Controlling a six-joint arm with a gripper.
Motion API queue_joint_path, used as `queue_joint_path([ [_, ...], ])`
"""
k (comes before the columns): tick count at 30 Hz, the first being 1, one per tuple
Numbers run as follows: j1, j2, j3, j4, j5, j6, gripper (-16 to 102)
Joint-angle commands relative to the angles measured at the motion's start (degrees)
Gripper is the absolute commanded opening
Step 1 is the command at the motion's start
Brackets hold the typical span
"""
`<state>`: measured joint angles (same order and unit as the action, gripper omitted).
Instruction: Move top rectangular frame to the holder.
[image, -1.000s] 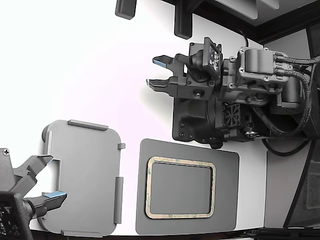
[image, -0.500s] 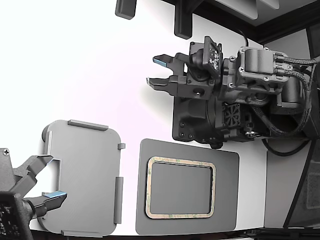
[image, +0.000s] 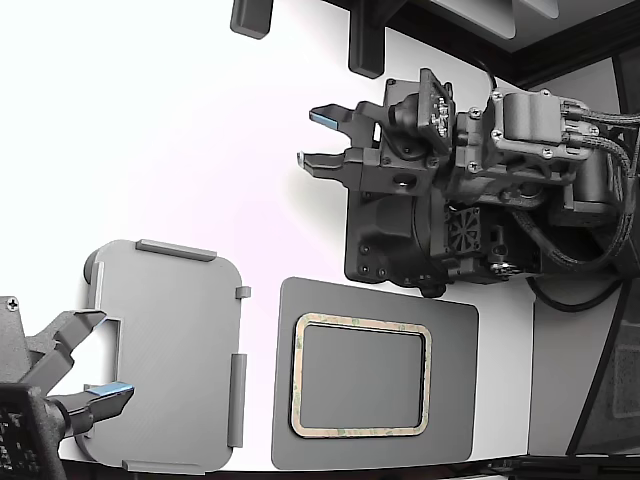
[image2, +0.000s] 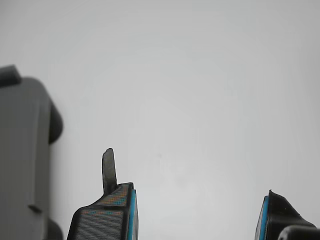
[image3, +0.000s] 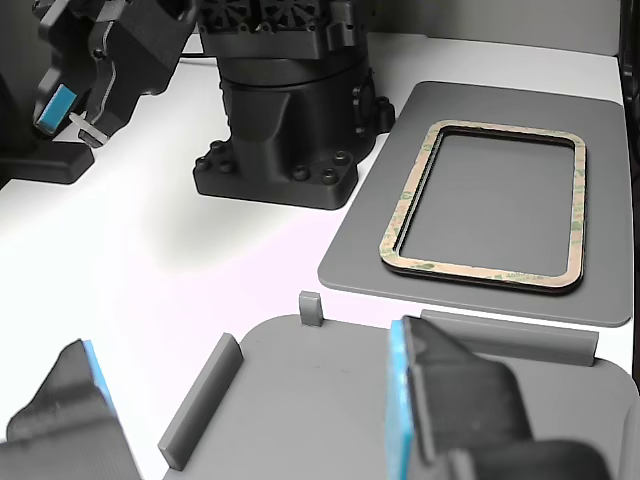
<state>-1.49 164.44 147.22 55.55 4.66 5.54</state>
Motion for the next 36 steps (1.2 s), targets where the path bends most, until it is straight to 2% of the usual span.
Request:
queue_joint_path([
  [1, -0.4, -1.8, -4.7, -1.0, -0.2, -1.3, 100],
  [5, -0.4, -8.9, -11.3, -1.0, -4.7, -12.7, 100],
  [13, 1.3, -24.3, -27.2, 9.2, -15.9, -30.8, 100],
  [16, 6.0, -27.9, -32.1, 12.8, -14.2, -33.5, 100],
  [20, 13.4, -33.3, -38.2, 16.8, -8.1, -33.0, 94],
  [22, 17.3, -37.1, -42.0, 19.8, -6.0, -31.8, 97],
  [26, 24.0, -43.1, -48.0, 25.2, -4.8, -31.7, 100],
  [31, 33.7, -47.1, -49.8, 27.8, -0.7, -35.2, 100],
  [36, 41.4, -53.2, -50.9, 31.3, -1.1, -38.5, 100],
])
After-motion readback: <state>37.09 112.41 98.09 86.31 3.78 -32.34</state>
